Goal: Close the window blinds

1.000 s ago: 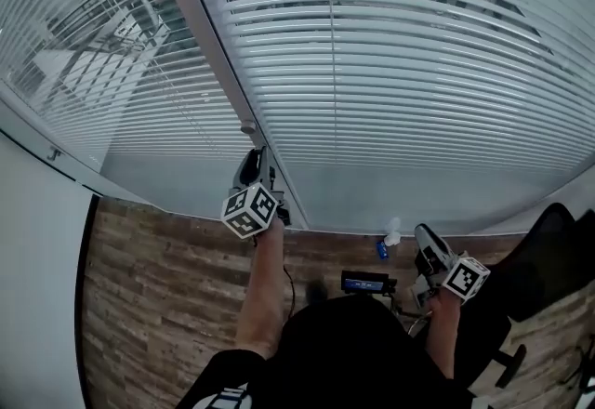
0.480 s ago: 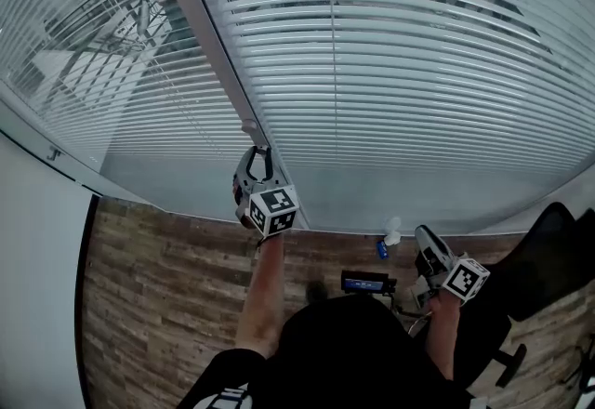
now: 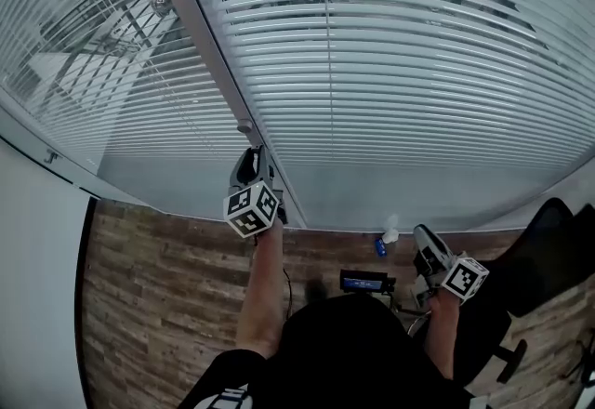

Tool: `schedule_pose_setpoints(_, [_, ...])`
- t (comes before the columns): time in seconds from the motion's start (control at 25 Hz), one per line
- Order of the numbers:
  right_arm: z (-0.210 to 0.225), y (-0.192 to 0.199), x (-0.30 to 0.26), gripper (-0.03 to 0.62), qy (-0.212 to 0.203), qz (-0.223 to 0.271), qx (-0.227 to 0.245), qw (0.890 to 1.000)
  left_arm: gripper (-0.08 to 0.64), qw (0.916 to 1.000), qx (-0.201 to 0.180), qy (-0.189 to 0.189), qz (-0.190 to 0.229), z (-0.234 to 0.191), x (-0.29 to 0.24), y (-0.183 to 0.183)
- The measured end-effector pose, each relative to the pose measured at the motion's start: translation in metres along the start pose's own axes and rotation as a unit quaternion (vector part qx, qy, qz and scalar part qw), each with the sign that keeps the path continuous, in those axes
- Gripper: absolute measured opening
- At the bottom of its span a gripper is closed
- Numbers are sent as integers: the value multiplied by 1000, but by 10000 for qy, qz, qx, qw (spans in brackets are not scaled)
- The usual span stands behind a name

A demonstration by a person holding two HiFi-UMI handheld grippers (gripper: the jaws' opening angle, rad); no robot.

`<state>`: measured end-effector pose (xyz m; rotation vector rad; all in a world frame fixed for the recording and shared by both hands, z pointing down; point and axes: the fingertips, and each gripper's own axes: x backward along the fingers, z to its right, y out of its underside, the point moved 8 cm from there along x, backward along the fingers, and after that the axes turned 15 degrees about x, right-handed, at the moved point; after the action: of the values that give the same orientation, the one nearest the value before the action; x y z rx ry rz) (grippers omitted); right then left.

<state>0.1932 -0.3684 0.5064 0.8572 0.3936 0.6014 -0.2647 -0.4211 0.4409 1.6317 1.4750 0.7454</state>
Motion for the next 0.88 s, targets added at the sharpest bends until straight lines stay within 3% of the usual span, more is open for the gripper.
schedule_pose_setpoints(0.08, [0, 0, 0, 60, -15, 24, -2, 10000, 137, 9963, -820, -243, -68, 5, -1, 1])
schedule_pose_setpoints(0.12, [-1, -1, 0, 60, -20, 39, -7, 10000, 137, 9904, -1327, -381, -103, 8, -1, 2])
schedule_pose_setpoints(0.2, [-2, -1, 0, 60, -2, 48, -11, 10000, 137, 9705, -2322, -634, -146, 12, -3, 5])
schedule_pose_setpoints(0.28, [1, 1, 1, 60, 44, -5, 10, 10000, 137, 9436, -3197, -842, -177, 16, -5, 9])
schedule_pose_setpoints(0.36, [0, 0, 0, 60, 15, -10, 33, 10000, 137, 9210, -3771, -959, -193, 20, -6, 12])
schedule_pose_setpoints(0.4, [-3, -3, -3, 60, -38, 17, 36, 10000, 137, 9179, -3847, -953, -191, 20, -6, 13])
schedule_pose_setpoints(0.44, [-5, -3, -4, 60, -69, 20, 32, 10000, 137, 9219, -3764, -901, -185, 20, -6, 12])
schedule_pose_setpoints(0.52, [-2, 1, -4, 60, -48, -24, 19, 10000, 138, 9462, -3157, -687, -168, 16, -5, 10])
schedule_pose_setpoints(0.6, [-3, 0, -4, 60, -47, -8, 9, 10000, 141, 9773, -2072, -423, -139, 11, -1, 8])
schedule_pose_setpoints(0.68, [-4, 0, -4, 60, -64, 21, -7, 10000, 156, 9953, -937, -218, -121, 6, 3, 5])
schedule_pose_setpoints(0.8, [-2, 1, -2, 60, -30, 15, -29, 10000, 155, 9994, 338, 29, -83, -2, 2, -1])
schedule_pose_setpoints(0.88, [0, 2, 0, 60, -12, 13, -45, 10000, 154, 9970, 764, 91, -63, -5, 0, -4])
